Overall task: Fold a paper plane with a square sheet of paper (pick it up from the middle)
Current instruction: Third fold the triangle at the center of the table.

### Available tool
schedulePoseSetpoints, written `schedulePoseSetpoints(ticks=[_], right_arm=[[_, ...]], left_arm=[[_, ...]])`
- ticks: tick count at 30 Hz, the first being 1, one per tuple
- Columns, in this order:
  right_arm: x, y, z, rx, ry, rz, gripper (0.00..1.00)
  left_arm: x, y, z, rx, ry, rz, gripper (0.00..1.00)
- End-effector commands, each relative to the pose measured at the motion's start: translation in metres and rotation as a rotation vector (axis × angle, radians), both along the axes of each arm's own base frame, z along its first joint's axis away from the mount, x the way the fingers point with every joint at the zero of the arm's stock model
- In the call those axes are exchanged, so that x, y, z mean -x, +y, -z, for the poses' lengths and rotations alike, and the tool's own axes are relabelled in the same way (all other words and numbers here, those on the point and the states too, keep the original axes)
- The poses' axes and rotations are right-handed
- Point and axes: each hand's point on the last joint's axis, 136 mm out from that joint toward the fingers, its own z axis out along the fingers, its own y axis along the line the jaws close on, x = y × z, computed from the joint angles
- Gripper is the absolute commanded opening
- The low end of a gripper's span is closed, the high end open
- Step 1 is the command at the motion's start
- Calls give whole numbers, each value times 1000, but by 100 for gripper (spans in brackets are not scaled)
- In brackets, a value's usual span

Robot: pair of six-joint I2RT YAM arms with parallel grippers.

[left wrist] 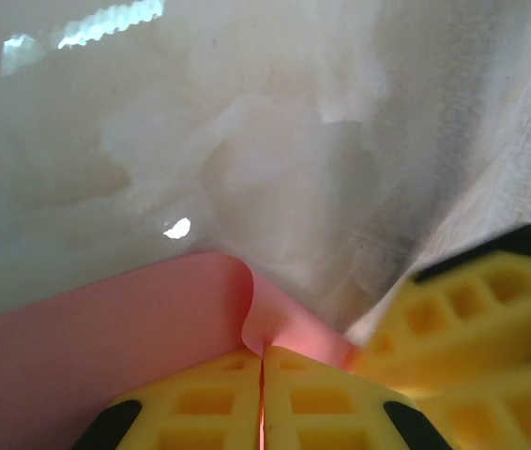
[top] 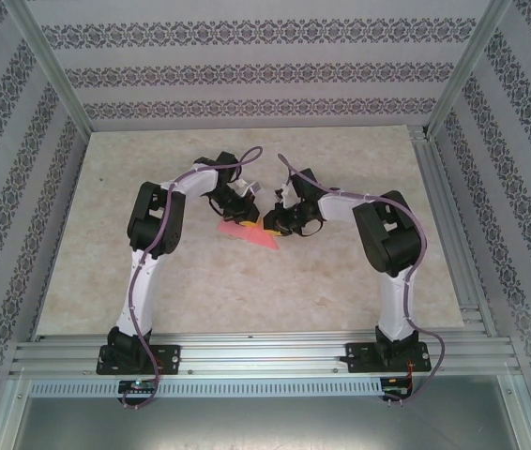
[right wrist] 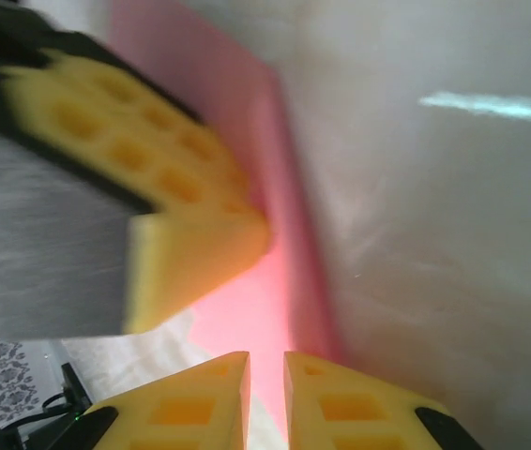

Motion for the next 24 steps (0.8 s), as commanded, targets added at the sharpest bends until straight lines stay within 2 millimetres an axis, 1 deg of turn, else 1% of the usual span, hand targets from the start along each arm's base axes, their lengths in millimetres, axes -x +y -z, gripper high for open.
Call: schedulePoseSetpoints(ticks=[1,2,3,5,7,10,12,15,17,19,21,24], right_arm=[[2,-8,22,45,37,13,17],[1,-10,24,55,39,17,17],[0,-9,20,44,37,16,17],[-4,-9,8,29,12,23,17],[-11,-4,-13,-4,-24,17,18],[-18,3,-39,-56,-64,7,18],[-23,4,-44,-69,-72,11,18],[-30,4,-39,-54,-64,16,17],[-33,5,-33,-49,-56,20,11],[-35,7,-28,-43,-50,19,10],[-36,7,-23,-29,-41,18,6],[-33,8,-12,-11,-21,14,6]], left_arm=[[0,10,21,-49,8,12,10],[0,10,21,-50,9,12,10],[1,10,21,-51,12,12,10],[2,11,22,-53,15,13,10],[3,11,22,-54,16,14,10],[3,11,22,-54,15,12,10],[2,11,22,-52,13,10,10],[1,10,21,-52,11,7,10],[1,10,21,-53,13,5,10],[0,10,21,-53,12,5,10],[0,10,21,-54,11,4,10],[0,11,20,-53,10,4,10]])
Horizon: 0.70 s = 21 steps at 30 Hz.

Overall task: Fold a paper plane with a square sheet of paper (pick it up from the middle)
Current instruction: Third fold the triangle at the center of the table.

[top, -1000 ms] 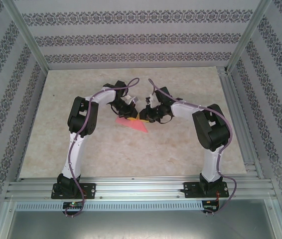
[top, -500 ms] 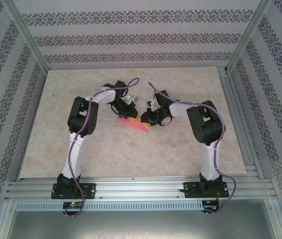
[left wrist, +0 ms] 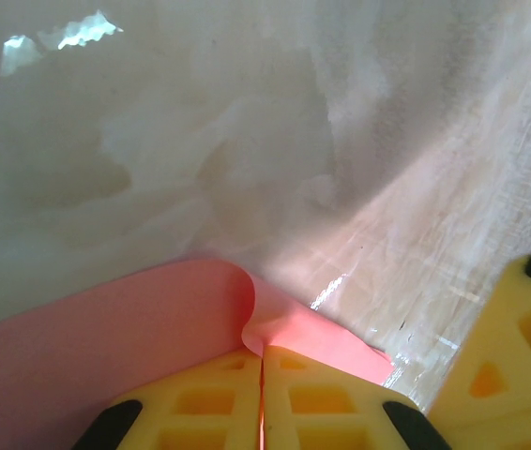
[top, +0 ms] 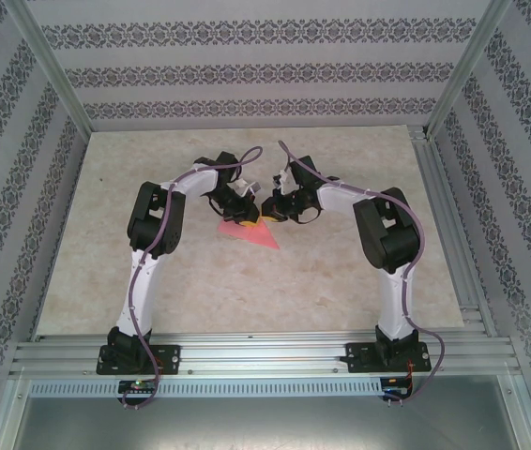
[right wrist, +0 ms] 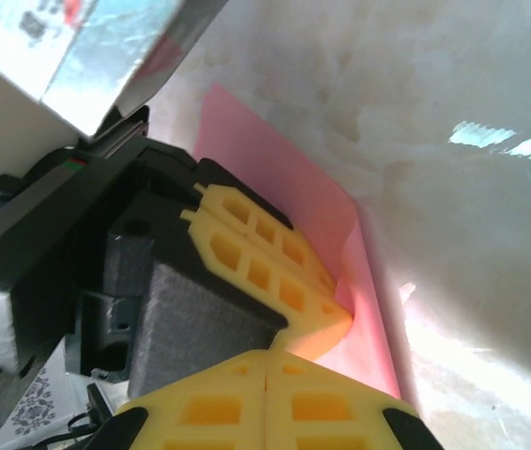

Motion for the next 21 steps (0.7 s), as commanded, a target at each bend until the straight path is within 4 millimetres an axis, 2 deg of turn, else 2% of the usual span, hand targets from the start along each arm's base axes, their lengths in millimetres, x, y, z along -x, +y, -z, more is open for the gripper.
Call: schedulePoseSetpoints(ticks=[1,8,12,18,21], right_arm=[[2,-3,20,35,51,2,6],[9,-13,45,127,79,3,4],[9,-12,33,96,55,10,5],[7,-12,2,46,-12,25,5],[7,-11,-6,35,-23,27,6]], left_arm=[[0,10,20,-54,11,4,10],[0,12,20,-60,11,5,10],[2,12,20,-64,10,8,10],[2,13,21,-71,10,7,10],[1,13,20,-69,8,7,10]])
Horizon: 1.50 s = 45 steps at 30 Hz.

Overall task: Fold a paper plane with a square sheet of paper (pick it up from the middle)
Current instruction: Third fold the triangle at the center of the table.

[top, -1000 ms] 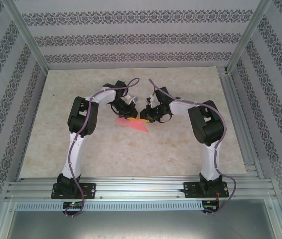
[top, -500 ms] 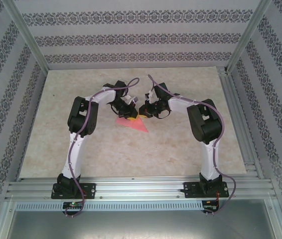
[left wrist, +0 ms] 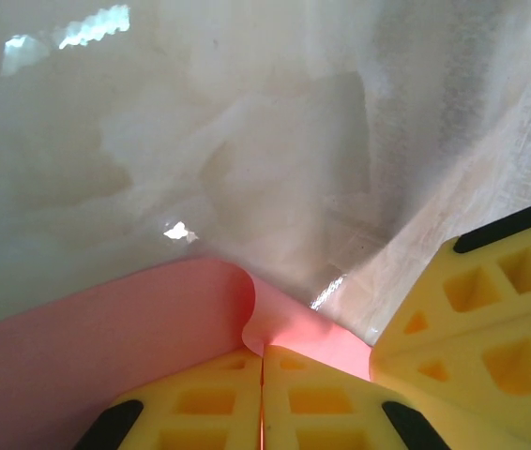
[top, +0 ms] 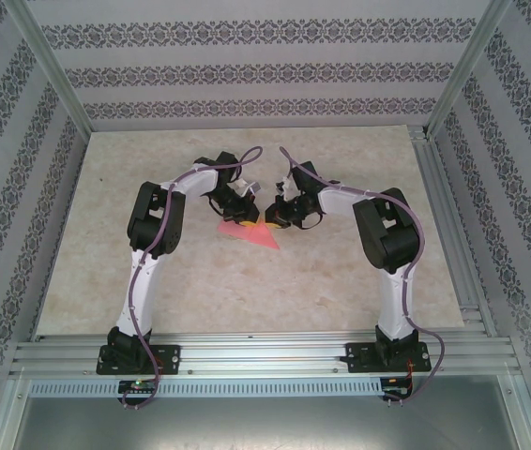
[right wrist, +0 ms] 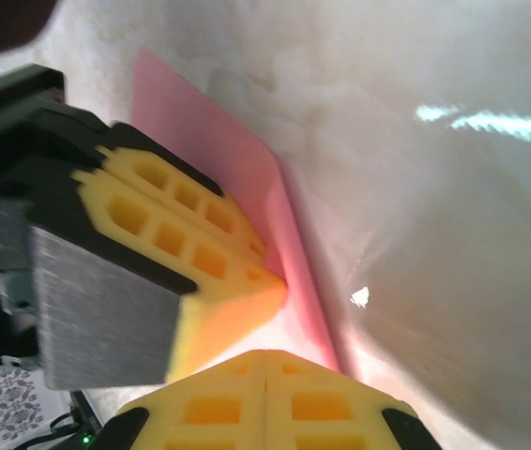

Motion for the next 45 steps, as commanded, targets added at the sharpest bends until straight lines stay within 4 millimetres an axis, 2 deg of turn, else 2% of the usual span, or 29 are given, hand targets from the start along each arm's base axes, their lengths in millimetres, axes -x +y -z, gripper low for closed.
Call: schedulePoseSetpoints(ticks=[1,11,15,17,20,26,29,31,35,41,43,45], right_arm=[[-8,3,-22,-16,-59,5,6],[-6,4,25,110,16,-11,5],[-1,2,37,170,35,-36,6],[0,-4,42,218,44,-29,6],[-3,-10,34,229,20,-7,8],[4,0,-18,137,-68,-47,8],[12,8,-29,76,-70,-59,9],[18,11,-23,73,-49,-73,9],[24,8,4,115,-5,-74,9],[27,-12,41,198,47,-38,9],[29,-17,47,208,69,-35,9],[30,-19,44,210,63,-36,9]], left_arm=[[1,12,20,-64,8,6,10],[0,12,19,-64,7,3,10],[0,13,20,-67,9,4,10],[1,13,20,-68,9,5,10],[0,13,20,-70,8,4,10],[0,14,20,-76,7,1,10],[0,14,21,-75,6,-2,10],[0,13,20,-70,6,-3,10],[0,13,20,-68,7,-4,10],[2,13,20,-66,13,-4,10],[2,14,20,-68,11,-5,9],[3,14,20,-70,10,-4,9]])
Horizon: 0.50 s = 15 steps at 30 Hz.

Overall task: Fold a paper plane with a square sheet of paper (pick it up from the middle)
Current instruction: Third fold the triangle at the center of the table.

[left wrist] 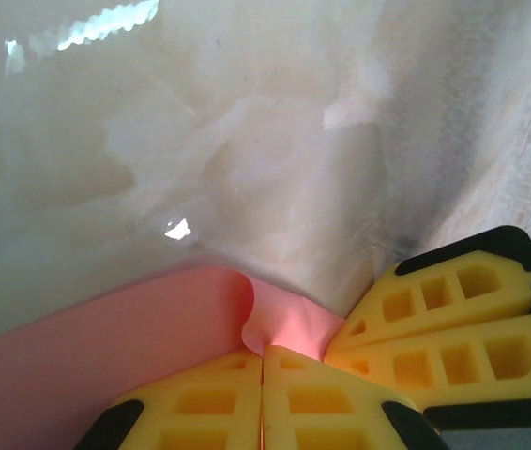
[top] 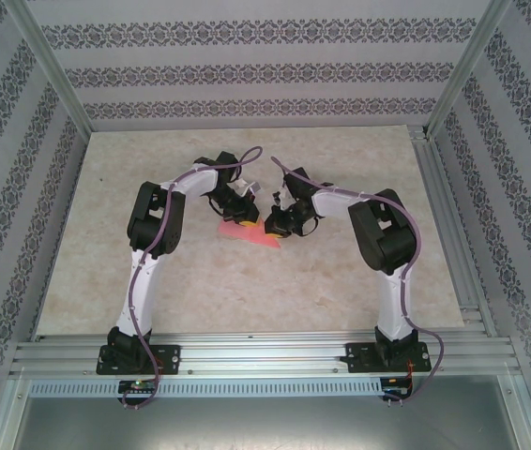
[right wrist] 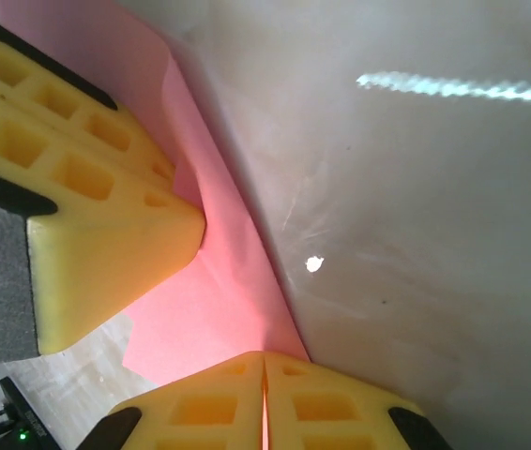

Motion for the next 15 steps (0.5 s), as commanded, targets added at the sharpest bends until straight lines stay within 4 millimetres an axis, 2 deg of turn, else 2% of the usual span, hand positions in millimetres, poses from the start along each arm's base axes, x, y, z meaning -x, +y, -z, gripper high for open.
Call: schedulePoseSetpoints(ticks=[1,5,8,10,15], right_arm=[[6,-16,17,67,11,9,9],[11,-7,-15,-4,-29,-24,10],[21,-5,-26,-49,-30,-29,10],[28,-6,-24,-69,-12,-31,10],[39,-23,7,17,30,-17,9]], left_arm=[[2,14,20,-68,9,-5,10],[2,13,20,-64,9,-8,10],[1,13,19,-63,8,-11,10],[1,13,19,-62,8,-10,10],[1,12,19,-63,10,-10,10]])
